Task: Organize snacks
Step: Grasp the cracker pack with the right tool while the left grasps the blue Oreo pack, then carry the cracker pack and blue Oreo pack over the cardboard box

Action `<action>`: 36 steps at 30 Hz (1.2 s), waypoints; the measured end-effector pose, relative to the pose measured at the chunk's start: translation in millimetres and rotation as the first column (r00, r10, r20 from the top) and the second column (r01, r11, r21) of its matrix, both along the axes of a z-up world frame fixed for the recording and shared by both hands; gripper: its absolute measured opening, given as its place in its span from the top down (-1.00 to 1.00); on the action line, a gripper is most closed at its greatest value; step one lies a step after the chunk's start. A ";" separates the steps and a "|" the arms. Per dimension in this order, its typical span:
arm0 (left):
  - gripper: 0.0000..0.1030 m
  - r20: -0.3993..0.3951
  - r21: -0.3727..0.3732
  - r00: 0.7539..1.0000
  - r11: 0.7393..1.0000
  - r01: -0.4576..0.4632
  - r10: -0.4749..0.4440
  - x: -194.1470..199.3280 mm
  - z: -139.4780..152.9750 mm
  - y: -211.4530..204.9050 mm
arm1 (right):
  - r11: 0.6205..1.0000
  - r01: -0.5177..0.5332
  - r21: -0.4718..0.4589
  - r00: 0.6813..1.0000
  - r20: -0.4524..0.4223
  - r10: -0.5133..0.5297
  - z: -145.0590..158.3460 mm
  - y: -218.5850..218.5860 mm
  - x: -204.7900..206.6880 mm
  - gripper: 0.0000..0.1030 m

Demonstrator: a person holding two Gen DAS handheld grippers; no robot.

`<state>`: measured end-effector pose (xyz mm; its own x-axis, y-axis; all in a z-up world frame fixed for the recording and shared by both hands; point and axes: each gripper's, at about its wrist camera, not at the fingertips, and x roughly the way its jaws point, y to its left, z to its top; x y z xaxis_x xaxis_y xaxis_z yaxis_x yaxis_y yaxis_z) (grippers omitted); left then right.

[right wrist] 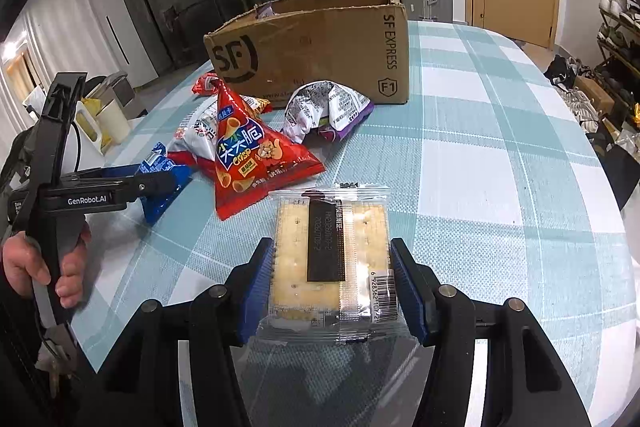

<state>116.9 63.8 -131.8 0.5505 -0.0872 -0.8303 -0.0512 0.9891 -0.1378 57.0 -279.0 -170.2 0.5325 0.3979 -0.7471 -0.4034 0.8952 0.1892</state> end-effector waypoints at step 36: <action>0.18 0.125 -0.084 0.991 0.994 0.066 -0.055 -42.9 67.9 9.0 | 0.997 -0.067 0.049 0.994 0.094 0.062 58.1 33.3 -15.3 -0.12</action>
